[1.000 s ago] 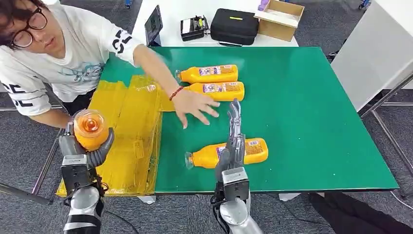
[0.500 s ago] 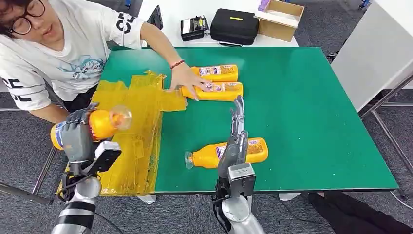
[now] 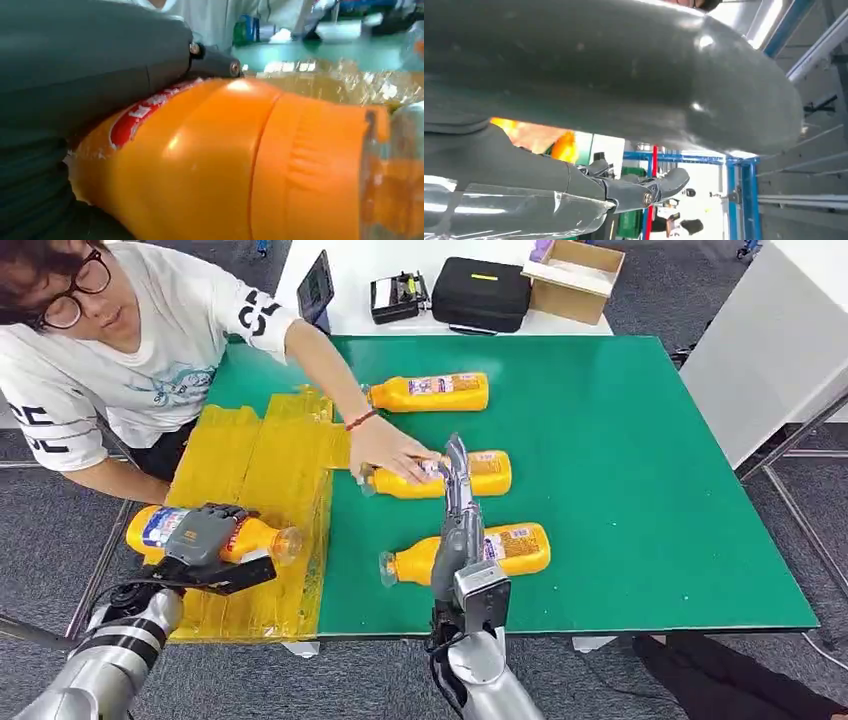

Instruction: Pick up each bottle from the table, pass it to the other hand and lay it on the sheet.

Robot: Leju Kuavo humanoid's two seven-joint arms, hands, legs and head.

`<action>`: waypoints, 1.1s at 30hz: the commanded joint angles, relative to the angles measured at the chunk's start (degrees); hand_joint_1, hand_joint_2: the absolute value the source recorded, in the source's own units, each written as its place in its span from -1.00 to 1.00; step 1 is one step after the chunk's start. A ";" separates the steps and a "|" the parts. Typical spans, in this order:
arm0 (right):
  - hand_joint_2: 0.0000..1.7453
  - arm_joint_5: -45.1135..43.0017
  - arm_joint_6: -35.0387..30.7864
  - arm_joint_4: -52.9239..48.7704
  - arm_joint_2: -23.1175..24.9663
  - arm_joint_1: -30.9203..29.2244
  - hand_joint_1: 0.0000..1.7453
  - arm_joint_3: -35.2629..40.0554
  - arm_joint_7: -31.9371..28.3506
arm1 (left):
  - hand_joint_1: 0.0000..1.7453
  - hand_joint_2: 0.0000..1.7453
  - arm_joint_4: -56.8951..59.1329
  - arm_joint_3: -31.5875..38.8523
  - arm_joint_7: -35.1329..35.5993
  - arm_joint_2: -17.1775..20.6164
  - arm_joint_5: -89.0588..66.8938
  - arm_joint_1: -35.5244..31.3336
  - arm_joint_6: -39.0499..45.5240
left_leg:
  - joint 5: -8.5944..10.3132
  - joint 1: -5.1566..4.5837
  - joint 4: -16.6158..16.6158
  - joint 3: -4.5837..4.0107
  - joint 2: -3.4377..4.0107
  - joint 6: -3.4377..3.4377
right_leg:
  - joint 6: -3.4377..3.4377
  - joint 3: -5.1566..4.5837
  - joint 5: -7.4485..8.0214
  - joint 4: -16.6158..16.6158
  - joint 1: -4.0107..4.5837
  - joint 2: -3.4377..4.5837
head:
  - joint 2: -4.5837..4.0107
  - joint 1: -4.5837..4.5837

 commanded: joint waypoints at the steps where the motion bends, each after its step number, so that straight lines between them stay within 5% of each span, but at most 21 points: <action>1: -1.00 -0.06 1.13 6.88 -0.25 -3.14 -1.00 1.19 0.73 | 1.00 1.00 10.34 -2.64 -0.57 1.68 1.68 -3.81 -3.37 | -0.05 0.01 -0.05 0.26 0.19 0.02 | -0.14 0.23 0.01 -0.07 0.05 0.12 | 0.00 0.00; 11: -1.00 0.53 1.94 8.55 0.25 -3.51 -1.00 1.49 1.22 | 1.00 1.00 7.78 -0.70 -3.58 0.34 6.32 -1.76 -4.99 | -0.09 0.04 -0.08 0.48 0.27 -0.03 | -0.25 0.41 -0.02 -0.11 0.12 0.16 | 0.00 0.00; 12: -1.00 0.49 1.97 8.75 0.31 -3.51 -1.00 1.53 1.22 | 0.40 1.00 7.60 -0.64 -4.14 0.24 7.05 -1.44 -6.11 | -0.04 0.00 -0.08 0.40 0.23 -0.04 | -0.18 0.32 0.00 -0.08 0.07 0.13 | 0.00 0.00; 13: -1.00 0.53 2.08 9.01 0.35 -3.56 -1.00 1.76 1.21 | -0.98 1.00 7.28 -0.25 -5.14 0.07 8.41 -0.97 -7.68 | -0.01 -0.01 -0.07 0.33 0.17 -0.04 | -0.14 0.26 0.02 -0.07 0.06 0.10 | 0.00 0.00; 15: -1.00 0.49 2.27 9.77 0.46 -3.82 -1.00 1.91 1.19 | -1.00 1.00 6.86 -0.30 -6.98 0.46 11.14 -0.02 -11.90 | -0.01 -0.02 -0.09 0.33 0.18 -0.04 | -0.13 0.26 0.02 -0.07 0.04 0.11 | 0.00 0.00; 16: -1.00 0.49 2.40 10.25 0.58 -4.01 -1.00 1.90 1.18 | -1.00 -1.00 6.49 -0.21 -8.49 0.80 13.13 0.65 -14.72 | -0.05 -0.01 -0.11 0.45 0.28 -0.03 | -0.17 0.36 0.01 -0.11 0.06 0.19 | 0.00 0.00; 33: -1.00 0.67 3.92 14.42 1.09 -5.61 -1.00 2.00 1.03 | -1.00 -1.00 3.15 -1.53 -14.43 2.85 26.07 4.00 -28.97 | 0.00 -0.02 -0.13 0.89 0.08 -0.05 | -0.14 0.89 -0.02 -0.09 0.02 0.09 | 0.00 0.00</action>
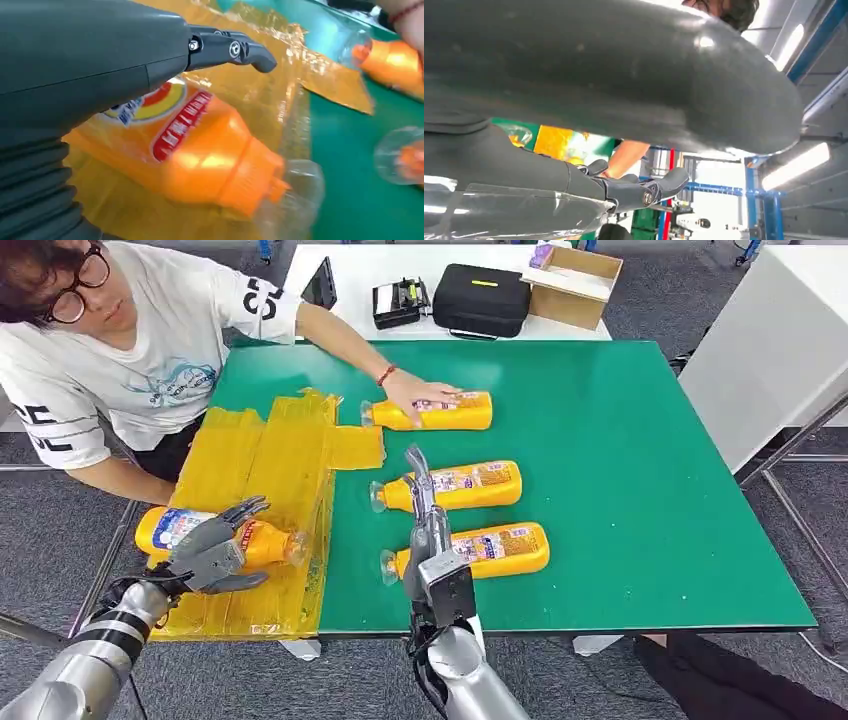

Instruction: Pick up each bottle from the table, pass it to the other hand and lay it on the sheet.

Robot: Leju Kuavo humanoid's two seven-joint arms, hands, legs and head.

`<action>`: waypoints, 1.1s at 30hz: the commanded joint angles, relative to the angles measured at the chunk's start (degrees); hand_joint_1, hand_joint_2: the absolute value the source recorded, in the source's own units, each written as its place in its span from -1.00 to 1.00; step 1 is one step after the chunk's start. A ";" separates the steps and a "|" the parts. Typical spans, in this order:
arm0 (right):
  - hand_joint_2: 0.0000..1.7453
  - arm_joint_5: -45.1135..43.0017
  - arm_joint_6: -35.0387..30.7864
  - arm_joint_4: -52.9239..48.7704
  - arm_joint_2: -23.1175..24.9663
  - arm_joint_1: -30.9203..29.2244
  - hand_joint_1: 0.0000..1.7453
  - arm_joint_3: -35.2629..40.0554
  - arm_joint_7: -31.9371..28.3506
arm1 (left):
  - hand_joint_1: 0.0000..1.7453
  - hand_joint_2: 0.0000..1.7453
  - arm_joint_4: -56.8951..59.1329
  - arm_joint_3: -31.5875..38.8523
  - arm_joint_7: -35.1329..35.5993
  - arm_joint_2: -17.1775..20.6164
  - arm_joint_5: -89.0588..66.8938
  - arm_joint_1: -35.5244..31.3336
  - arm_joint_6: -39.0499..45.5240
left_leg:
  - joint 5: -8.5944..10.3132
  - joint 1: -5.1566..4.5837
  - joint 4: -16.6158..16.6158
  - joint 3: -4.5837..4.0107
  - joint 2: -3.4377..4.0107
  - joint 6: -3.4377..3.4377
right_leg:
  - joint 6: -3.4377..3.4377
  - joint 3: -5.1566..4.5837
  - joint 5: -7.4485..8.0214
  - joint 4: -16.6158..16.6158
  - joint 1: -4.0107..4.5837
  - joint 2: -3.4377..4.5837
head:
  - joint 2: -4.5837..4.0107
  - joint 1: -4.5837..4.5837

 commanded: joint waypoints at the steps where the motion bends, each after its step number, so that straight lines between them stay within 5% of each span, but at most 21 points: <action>1: -1.00 -0.12 0.44 6.25 -1.09 -3.06 -1.00 1.39 -0.02 | -1.00 -1.00 0.51 -1.46 -0.27 0.96 2.32 4.25 -3.10 | -0.04 0.02 -0.12 0.28 0.38 0.02 | -0.19 0.17 0.07 -0.14 0.06 0.28 | 0.00 0.00; 10: -1.00 0.15 0.56 6.48 -1.00 -2.89 -1.00 1.40 -0.14 | -1.00 -1.00 -1.19 0.35 -0.42 -0.29 6.75 4.98 -3.30 | -0.05 0.05 -0.14 0.33 0.46 0.04 | -0.27 0.22 0.09 -0.18 0.13 0.31 | 0.00 0.00; 14: -1.00 4.19 -1.11 6.70 -1.73 -3.30 -1.00 2.80 2.36 | -1.00 -1.00 -8.45 12.65 0.77 -9.84 17.95 5.68 13.11 | -0.02 0.00 -0.11 0.28 0.19 0.05 | -0.17 0.24 0.03 -0.14 0.07 0.08 | 0.00 0.00; 15: 1.00 6.36 -1.46 6.89 -2.32 -3.76 -1.00 3.60 3.87 | -1.00 -1.00 -10.78 14.68 1.36 -11.66 19.58 5.70 16.62 | 0.01 -0.03 -0.05 0.19 0.02 0.04 | -0.07 0.14 -0.01 -0.05 0.02 -0.06 | 0.00 0.00; 17: 1.00 14.61 -2.78 9.07 -5.29 -6.58 -1.00 6.50 8.65 | -1.00 -1.00 -17.59 20.00 -0.42 -14.42 23.62 6.38 26.80 | 0.03 0.02 0.00 0.06 -0.07 0.06 | -0.11 0.04 0.01 -0.06 0.06 -0.17 | 0.00 0.00; 18: 1.00 15.30 -2.39 9.50 -5.92 -7.05 -1.00 5.99 9.71 | -1.00 1.00 -19.39 21.56 -0.37 -14.69 26.11 6.79 27.26 | 0.00 0.06 0.04 0.04 -0.01 0.07 | -0.16 0.01 0.01 -0.07 0.11 -0.15 | 0.00 0.00; 23: 1.00 25.07 2.40 7.17 -16.27 -10.72 -1.00 7.06 20.00 | -1.00 1.00 -36.05 23.83 -0.42 -14.11 31.78 14.65 38.57 | 0.02 0.07 0.01 -0.20 0.29 0.11 | -0.13 -0.25 0.18 -0.14 0.11 0.15 | 0.00 0.02; 28: 1.00 25.03 11.62 6.05 -30.45 -13.34 -1.00 5.90 23.84 | -1.00 1.00 -42.68 23.62 -0.42 -15.62 35.87 21.48 37.96 | 0.04 -0.06 0.01 -0.28 0.26 0.11 | -0.12 -0.41 0.24 -0.11 0.01 0.07 | 0.00 -0.02; 33: 1.00 25.25 15.34 2.17 -35.37 -12.64 -1.00 6.22 26.71 | -1.00 1.00 -40.99 19.80 -0.42 -17.59 33.91 22.11 36.41 | 0.04 -0.10 0.11 -0.53 -0.02 0.14 | -0.13 -0.52 0.17 -0.07 -0.02 -0.13 | 0.00 0.02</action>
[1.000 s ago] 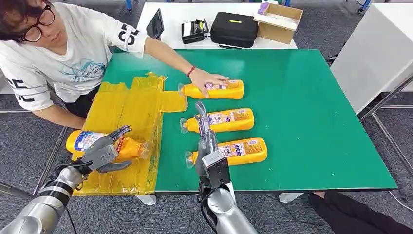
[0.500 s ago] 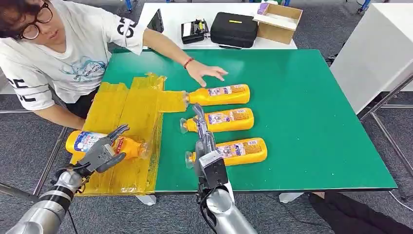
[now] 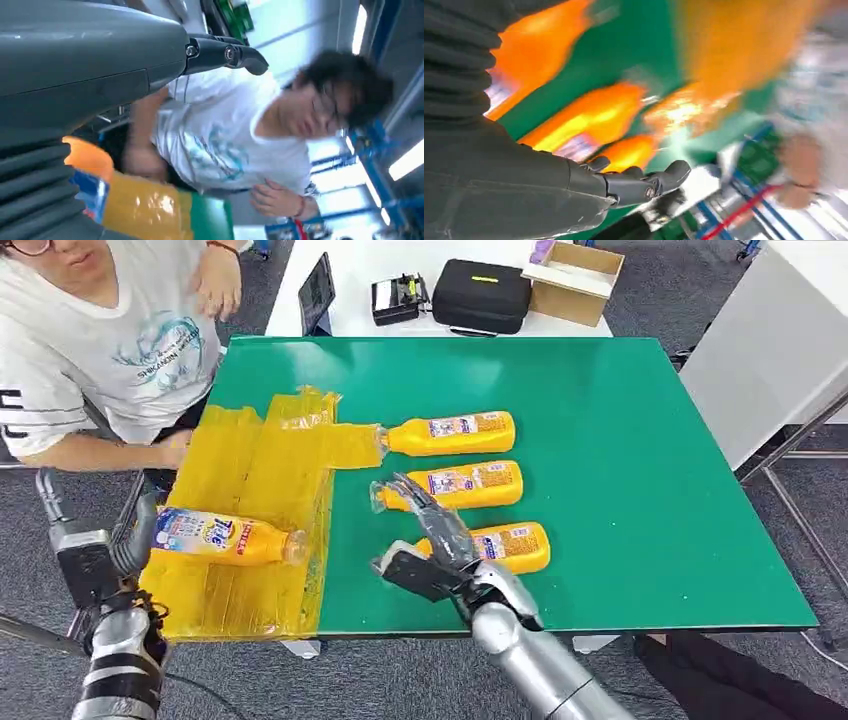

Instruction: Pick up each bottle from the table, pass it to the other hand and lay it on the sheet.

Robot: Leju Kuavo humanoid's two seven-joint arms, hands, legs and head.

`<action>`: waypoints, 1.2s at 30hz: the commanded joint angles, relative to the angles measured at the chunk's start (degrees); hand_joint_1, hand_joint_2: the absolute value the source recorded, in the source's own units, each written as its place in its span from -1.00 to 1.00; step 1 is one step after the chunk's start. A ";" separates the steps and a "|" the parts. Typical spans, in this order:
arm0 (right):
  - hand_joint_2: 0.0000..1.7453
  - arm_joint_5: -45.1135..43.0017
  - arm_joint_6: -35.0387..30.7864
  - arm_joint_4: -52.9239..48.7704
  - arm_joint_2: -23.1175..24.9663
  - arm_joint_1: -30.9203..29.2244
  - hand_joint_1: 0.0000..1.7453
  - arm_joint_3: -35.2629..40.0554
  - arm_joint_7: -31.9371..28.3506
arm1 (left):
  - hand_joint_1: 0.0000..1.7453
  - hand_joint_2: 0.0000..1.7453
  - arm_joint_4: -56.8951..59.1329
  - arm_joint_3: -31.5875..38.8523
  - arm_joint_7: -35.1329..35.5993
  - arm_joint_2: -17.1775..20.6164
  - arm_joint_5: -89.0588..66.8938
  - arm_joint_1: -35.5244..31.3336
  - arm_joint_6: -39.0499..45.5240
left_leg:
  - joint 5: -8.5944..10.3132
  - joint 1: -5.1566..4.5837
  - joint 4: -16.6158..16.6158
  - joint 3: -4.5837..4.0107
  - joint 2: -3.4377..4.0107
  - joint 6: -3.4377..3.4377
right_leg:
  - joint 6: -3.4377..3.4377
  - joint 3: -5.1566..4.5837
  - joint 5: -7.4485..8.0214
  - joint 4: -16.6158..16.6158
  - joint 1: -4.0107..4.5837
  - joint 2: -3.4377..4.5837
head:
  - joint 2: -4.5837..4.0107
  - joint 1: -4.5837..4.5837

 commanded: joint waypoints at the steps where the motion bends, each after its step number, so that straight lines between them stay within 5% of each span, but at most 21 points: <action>1: 1.00 0.10 6.28 -3.07 -17.24 -3.93 -1.00 3.17 3.83 | -1.00 1.00 -4.97 -1.09 -0.20 -5.58 -1.09 4.17 -3.06 | -0.08 -0.01 0.09 0.07 -0.01 0.10 | -0.13 0.14 -0.07 -0.03 0.03 -0.11 | 0.00 0.00; 7: 1.00 -3.68 11.61 -8.38 -25.30 -3.02 -1.00 5.54 5.52 | -1.00 1.00 -0.03 -2.78 -0.20 -5.88 -1.41 2.43 -4.17 | -0.04 -0.08 0.04 -0.02 -0.06 0.04 | -0.06 0.03 -0.03 0.00 -0.02 -0.13 | 0.00 -0.02; 20: 1.00 -6.16 14.56 -7.72 -26.73 -4.06 -1.00 8.25 6.32 | -1.00 1.00 3.54 -4.18 -0.20 -6.55 -1.68 1.14 -5.86 | -0.17 0.02 0.07 0.24 0.19 0.05 | -0.23 0.26 -0.07 -0.06 0.12 0.02 | 0.00 -0.02; 25: 1.00 -7.76 18.89 -0.48 -24.23 -10.39 -1.00 14.52 6.49 | -1.00 1.00 7.65 -4.73 -0.20 -7.21 -0.82 -1.15 -6.91 | -0.03 -0.03 0.02 -0.02 0.15 0.03 | -0.04 -0.04 0.06 -0.04 0.02 0.07 | 0.00 -0.02; 36: 1.00 -6.10 14.44 15.04 -14.86 -16.07 -1.00 21.25 6.74 | -1.00 1.00 12.01 -6.68 -0.20 -7.97 -1.46 -2.68 -7.19 | -0.05 0.01 -0.03 0.16 0.30 0.03 | -0.11 0.12 0.08 -0.08 0.07 0.18 | 0.00 -0.04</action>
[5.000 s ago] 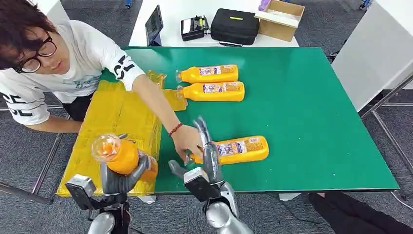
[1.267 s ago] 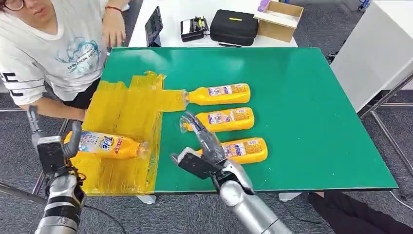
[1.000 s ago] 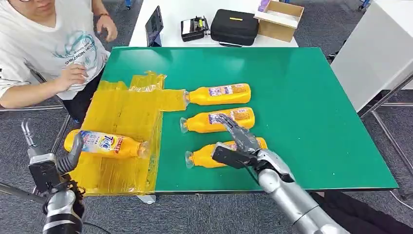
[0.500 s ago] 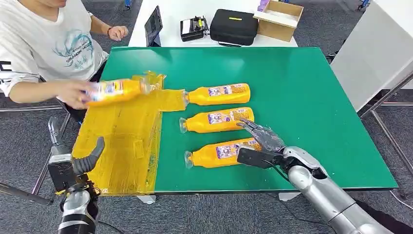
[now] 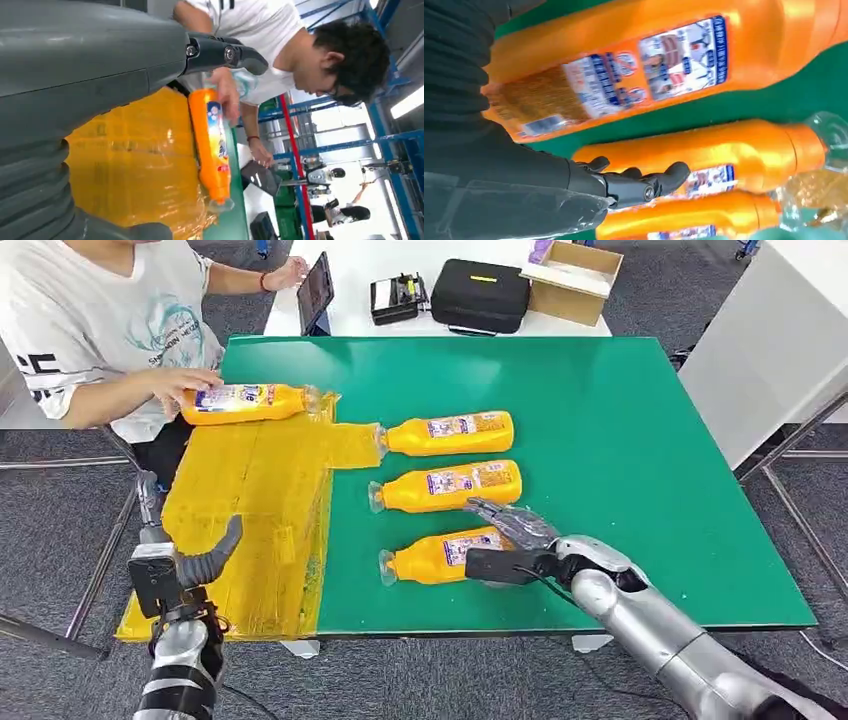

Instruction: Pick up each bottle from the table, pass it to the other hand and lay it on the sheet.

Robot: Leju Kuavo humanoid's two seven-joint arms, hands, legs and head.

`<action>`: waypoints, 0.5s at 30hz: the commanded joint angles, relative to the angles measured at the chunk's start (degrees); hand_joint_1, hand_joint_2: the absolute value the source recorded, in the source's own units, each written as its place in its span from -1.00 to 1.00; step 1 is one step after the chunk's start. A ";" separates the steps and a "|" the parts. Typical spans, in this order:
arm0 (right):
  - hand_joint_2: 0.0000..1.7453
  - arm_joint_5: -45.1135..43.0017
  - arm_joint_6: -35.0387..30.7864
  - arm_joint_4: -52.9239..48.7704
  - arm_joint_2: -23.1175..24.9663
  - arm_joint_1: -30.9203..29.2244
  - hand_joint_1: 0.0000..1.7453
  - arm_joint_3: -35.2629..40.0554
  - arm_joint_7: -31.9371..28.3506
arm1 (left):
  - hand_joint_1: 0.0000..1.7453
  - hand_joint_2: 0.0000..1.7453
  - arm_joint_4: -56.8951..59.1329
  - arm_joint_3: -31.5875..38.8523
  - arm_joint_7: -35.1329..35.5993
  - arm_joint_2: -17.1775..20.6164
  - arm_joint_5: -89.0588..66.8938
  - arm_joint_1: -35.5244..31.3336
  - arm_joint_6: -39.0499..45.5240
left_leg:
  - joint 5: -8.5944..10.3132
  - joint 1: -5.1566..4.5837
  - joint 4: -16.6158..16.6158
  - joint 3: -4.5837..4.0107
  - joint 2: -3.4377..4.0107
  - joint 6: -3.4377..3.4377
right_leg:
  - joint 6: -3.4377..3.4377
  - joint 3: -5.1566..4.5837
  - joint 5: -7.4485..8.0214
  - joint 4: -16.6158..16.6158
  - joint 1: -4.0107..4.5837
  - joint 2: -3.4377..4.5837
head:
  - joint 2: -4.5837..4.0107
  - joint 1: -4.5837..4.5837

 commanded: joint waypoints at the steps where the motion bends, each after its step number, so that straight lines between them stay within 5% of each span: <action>1: 1.00 0.72 -1.95 14.77 7.03 -7.13 -1.00 8.38 0.07 | -1.00 1.00 8.16 -1.52 -0.20 -0.32 0.14 -3.43 -0.61 | -0.07 0.03 -0.04 0.24 0.19 0.00 | -0.17 0.21 -0.02 -0.07 0.07 0.11 | 0.00 0.02; 15: 1.00 1.53 -3.66 19.36 8.41 -7.88 -1.00 9.01 0.10 | -1.00 1.00 8.92 -1.96 -0.20 -0.58 -0.07 -3.49 -0.84 | -0.08 0.05 0.00 0.22 0.11 0.01 | -0.21 0.23 -0.05 -0.06 0.09 0.01 | 0.00 0.00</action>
